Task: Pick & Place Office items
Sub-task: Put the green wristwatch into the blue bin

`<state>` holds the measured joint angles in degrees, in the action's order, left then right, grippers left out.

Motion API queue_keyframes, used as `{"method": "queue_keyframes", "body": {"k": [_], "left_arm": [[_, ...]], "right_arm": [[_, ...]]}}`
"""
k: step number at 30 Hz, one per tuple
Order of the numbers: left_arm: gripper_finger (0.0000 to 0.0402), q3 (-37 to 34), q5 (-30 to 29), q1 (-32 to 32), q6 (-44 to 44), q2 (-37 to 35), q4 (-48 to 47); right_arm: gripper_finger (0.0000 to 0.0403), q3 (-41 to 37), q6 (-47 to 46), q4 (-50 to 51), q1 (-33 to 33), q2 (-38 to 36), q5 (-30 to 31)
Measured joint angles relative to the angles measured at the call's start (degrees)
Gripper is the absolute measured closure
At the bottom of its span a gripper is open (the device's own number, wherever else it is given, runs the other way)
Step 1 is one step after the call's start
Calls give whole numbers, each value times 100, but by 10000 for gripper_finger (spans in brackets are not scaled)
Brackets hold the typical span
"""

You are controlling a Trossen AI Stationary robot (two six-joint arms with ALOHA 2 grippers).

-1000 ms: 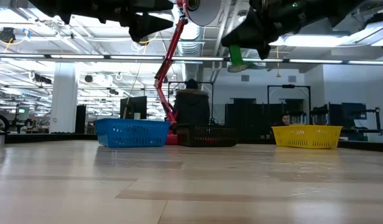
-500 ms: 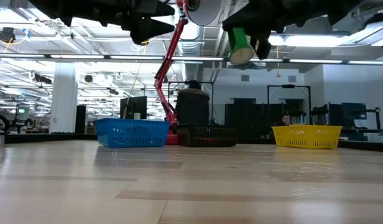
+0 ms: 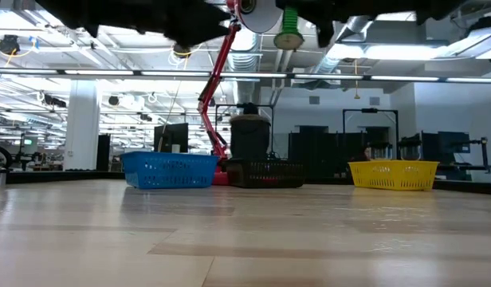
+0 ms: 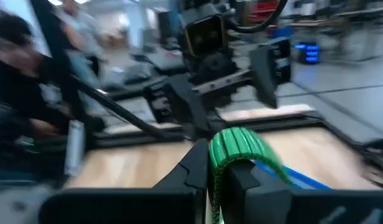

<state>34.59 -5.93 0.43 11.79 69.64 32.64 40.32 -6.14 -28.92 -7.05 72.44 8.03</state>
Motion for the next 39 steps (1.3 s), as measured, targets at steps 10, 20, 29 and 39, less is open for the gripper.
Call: {"method": "queue_keyframes", "body": {"k": [10, 20, 29, 39], "left_arm": [[117, 412, 2, 94, 243, 1371, 1592], [117, 1381, 39, 167, 273, 2223, 1534], [152, 1408, 245, 192, 361, 2232, 1553], [205, 1416, 321, 151, 474, 2231, 1035]], "right_arm": [[395, 13, -571, 104, 708, 2, -970], [395, 24, -591, 149, 740, -10, -973], [395, 26, -593, 112, 740, -7, -1043], [396, 41, -850, 954, 765, -109, -1412]]}}
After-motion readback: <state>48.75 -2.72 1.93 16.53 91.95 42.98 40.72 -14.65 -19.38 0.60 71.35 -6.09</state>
